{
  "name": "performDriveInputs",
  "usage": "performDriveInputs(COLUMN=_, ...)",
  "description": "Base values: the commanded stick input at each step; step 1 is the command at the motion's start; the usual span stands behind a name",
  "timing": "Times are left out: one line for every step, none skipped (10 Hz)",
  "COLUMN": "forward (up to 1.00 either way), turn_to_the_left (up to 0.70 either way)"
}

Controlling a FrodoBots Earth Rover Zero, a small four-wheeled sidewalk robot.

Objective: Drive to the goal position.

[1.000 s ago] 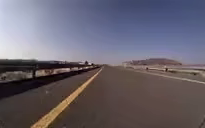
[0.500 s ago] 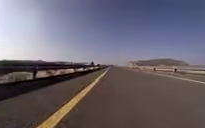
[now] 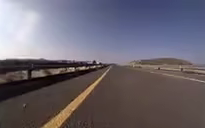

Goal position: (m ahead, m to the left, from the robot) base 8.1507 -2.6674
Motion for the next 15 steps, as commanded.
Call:
performDriveInputs(forward=0.85, turn_to_the_left=0.00)
performDriveInputs(forward=0.85, turn_to_the_left=0.00)
performDriveInputs(forward=0.85, turn_to_the_left=-0.07)
performDriveInputs(forward=0.85, turn_to_the_left=-0.23)
performDriveInputs(forward=0.85, turn_to_the_left=-0.28)
performDriveInputs(forward=0.85, turn_to_the_left=-0.11)
performDriveInputs(forward=0.85, turn_to_the_left=0.00)
performDriveInputs(forward=0.85, turn_to_the_left=0.00)
performDriveInputs(forward=0.85, turn_to_the_left=0.00)
performDriveInputs(forward=0.85, turn_to_the_left=0.00)
performDriveInputs(forward=0.85, turn_to_the_left=0.00)
performDriveInputs(forward=0.85, turn_to_the_left=0.00)
performDriveInputs(forward=0.85, turn_to_the_left=0.00)
performDriveInputs(forward=0.85, turn_to_the_left=0.00)
performDriveInputs(forward=0.85, turn_to_the_left=0.00)
